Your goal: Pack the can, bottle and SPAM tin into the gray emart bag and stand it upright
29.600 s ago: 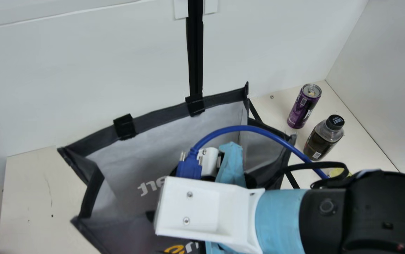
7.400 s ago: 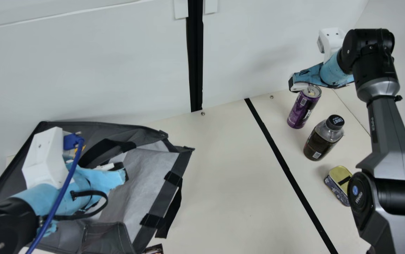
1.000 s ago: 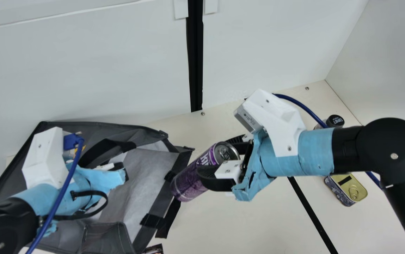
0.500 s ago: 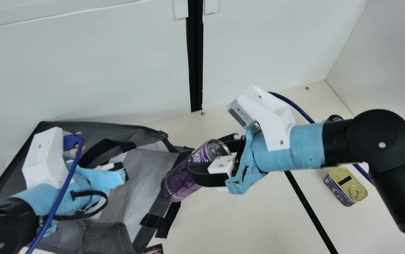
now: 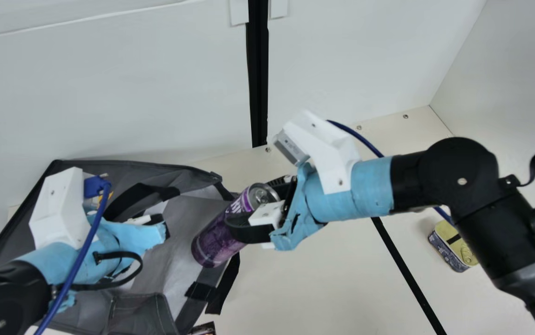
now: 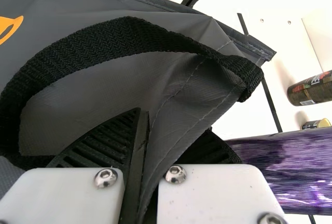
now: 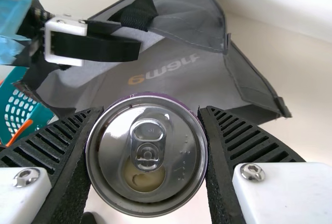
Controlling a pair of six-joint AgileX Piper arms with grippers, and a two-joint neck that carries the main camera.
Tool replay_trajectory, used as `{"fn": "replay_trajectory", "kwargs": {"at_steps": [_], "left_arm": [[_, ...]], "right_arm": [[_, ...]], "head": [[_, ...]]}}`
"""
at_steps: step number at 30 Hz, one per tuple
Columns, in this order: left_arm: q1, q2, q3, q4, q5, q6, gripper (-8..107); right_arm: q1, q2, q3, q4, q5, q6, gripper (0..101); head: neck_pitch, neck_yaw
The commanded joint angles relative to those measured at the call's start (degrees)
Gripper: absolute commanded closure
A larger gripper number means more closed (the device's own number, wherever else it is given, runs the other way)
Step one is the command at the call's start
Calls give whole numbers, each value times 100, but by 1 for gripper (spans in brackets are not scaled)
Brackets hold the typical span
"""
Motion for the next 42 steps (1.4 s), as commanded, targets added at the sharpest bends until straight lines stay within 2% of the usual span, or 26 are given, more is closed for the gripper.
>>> {"fn": "replay_trajectory", "kwargs": {"at_steps": [1, 12, 24, 42], "left_arm": [[0, 0, 0, 0, 0, 0, 107], [0, 0, 0, 0, 0, 0, 107], [0, 0, 0, 0, 0, 0, 107], [0, 0, 0, 0, 0, 0, 107]], "right_arm": [[138, 23, 50, -17, -143, 32, 101], [641, 278, 315, -37, -752, 44, 101], [1057, 751, 393, 349, -1371, -162, 101], [1332, 1370, 628, 925, -1795, -890, 101]], "head": [[-121, -5], [-121, -5], [-121, -5], [-121, -5]]}}
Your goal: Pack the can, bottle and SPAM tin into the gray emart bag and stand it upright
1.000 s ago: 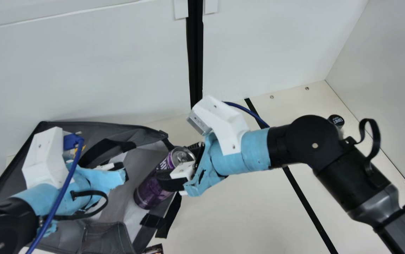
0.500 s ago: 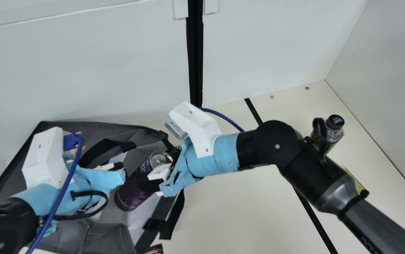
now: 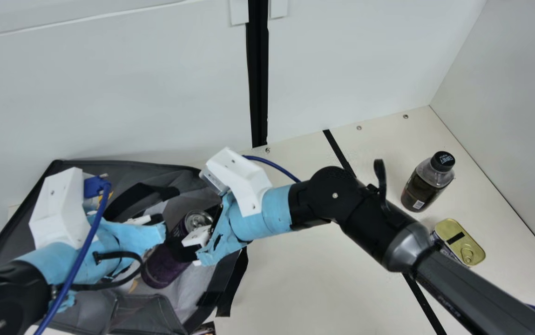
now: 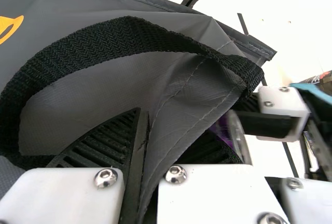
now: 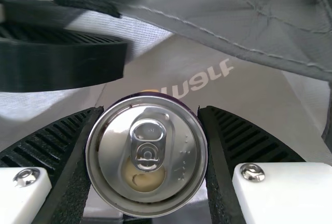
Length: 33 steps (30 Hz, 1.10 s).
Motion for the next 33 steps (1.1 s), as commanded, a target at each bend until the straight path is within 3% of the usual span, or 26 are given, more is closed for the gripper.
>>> {"fn": "replay_trajectory", "kwargs": {"at_steps": [1, 26, 33], "left_arm": [[0, 0, 0, 0, 0, 0, 107], [0, 0, 0, 0, 0, 0, 107], [0, 0, 0, 0, 0, 0, 107]], "right_arm": [[15, 48, 9, 20, -15, -42, 101], [483, 690, -293, -61, -367, 23, 101], [539, 728, -335, -204, -414, 130, 78]], "head": [[-121, -14], [-121, -14], [-121, -14]]}}
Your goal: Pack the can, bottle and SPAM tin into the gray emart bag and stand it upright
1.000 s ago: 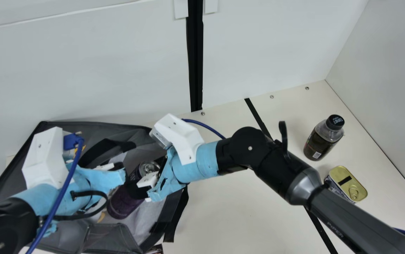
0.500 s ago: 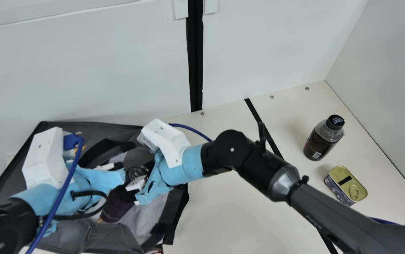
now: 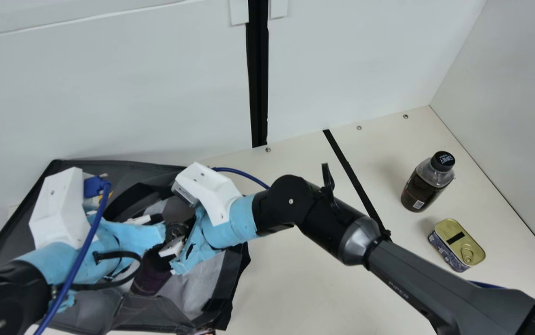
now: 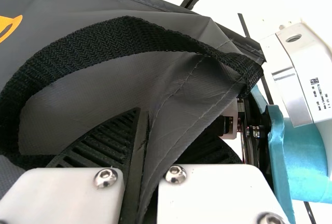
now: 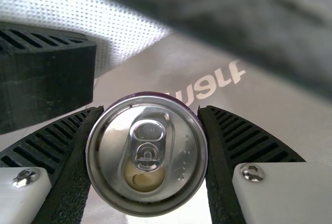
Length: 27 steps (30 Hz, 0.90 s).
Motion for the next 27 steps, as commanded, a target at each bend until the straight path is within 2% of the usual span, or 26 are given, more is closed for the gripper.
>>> {"fn": "replay_trajectory", "kwargs": {"at_steps": [1, 21, 27], "left_arm": [[0, 0, 0, 0, 0, 0, 107], [0, 0, 0, 0, 0, 0, 107], [0, 0, 0, 0, 0, 0, 107]], "right_arm": [[8, 8, -3, -42, -7, 27, 75], [87, -177, 75, -261, -20, 184, 8], [83, -313, 157, -303, -8, 214, 6]], "head": [[-121, -14], [-121, -14], [-121, -14]]}}
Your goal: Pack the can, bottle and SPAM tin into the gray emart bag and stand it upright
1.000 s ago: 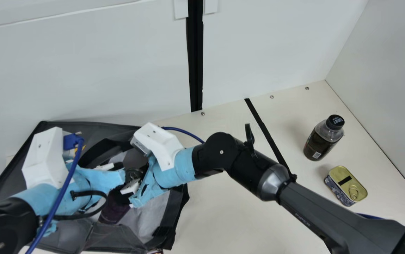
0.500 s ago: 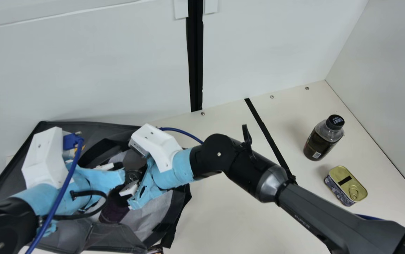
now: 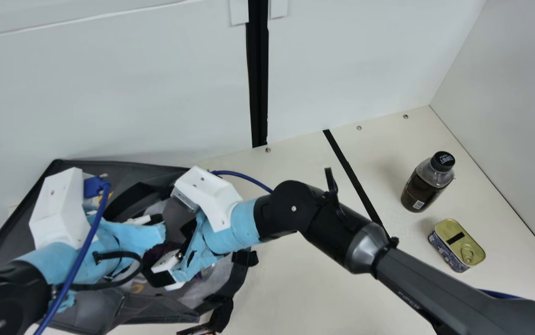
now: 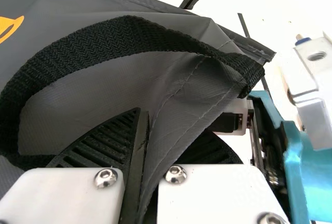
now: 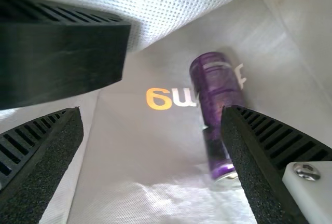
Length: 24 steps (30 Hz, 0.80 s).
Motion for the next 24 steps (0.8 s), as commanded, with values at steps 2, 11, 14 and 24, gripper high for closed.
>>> {"fn": "replay_trajectory", "kwargs": {"at_steps": [2, 11, 14, 24], "left_arm": [[0, 0, 0, 0, 0, 0, 107], [0, 0, 0, 0, 0, 0, 107], [0, 0, 0, 0, 0, 0, 107], [0, 0, 0, 0, 0, 0, 107]], "right_arm": [[-16, -89, 42, -37, 17, 11, 6], [-139, -459, 150, -152, 212, 100, 6], [-216, -586, 173, -195, 312, 118, 6], [-610, -1003, 268, -347, 746, 104, 6]], "head": [[-121, -14], [-121, -14], [-121, -14], [-121, -14]]}}
